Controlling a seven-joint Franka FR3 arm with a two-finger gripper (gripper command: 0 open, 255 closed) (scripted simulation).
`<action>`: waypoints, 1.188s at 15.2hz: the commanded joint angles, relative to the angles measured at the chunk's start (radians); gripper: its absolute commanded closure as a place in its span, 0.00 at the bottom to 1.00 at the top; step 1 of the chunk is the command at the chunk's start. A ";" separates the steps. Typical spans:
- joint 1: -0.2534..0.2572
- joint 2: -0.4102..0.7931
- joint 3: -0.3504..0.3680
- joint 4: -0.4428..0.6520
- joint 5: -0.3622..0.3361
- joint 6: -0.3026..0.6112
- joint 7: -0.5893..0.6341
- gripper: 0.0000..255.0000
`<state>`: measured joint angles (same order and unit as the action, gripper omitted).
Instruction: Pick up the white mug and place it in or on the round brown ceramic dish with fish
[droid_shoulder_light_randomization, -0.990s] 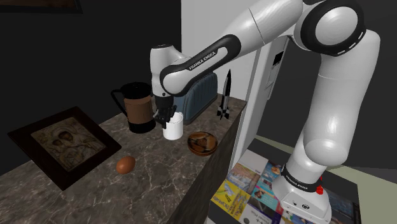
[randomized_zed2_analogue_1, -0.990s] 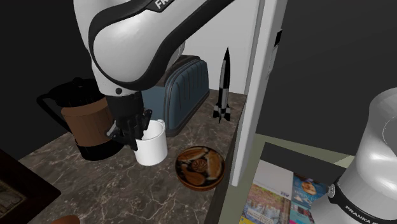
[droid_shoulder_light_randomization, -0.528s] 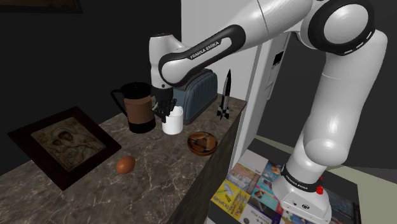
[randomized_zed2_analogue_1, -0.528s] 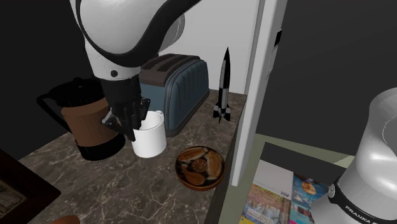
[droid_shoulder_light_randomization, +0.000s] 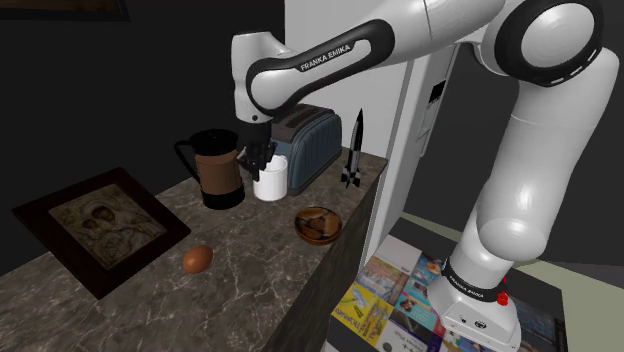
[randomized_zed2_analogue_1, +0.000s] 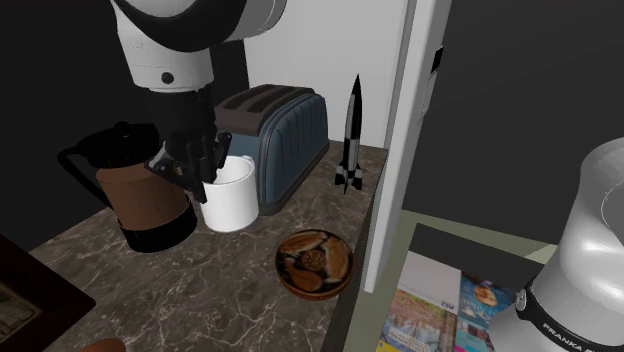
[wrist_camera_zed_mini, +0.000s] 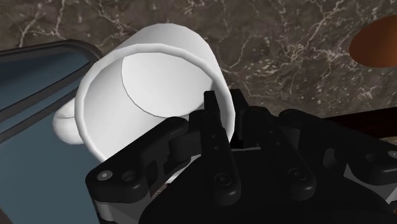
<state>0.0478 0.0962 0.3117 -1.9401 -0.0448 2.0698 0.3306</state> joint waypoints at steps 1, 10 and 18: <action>-0.002 -0.008 -0.001 0.021 0.004 -0.028 -0.005 1.00; -0.005 -0.152 0.001 -0.044 0.053 -0.100 -0.026 1.00; 0.026 -0.483 -0.016 -0.313 0.152 -0.151 -0.062 1.00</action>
<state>0.0665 -0.3423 0.2971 -2.2182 0.0945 1.9269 0.2699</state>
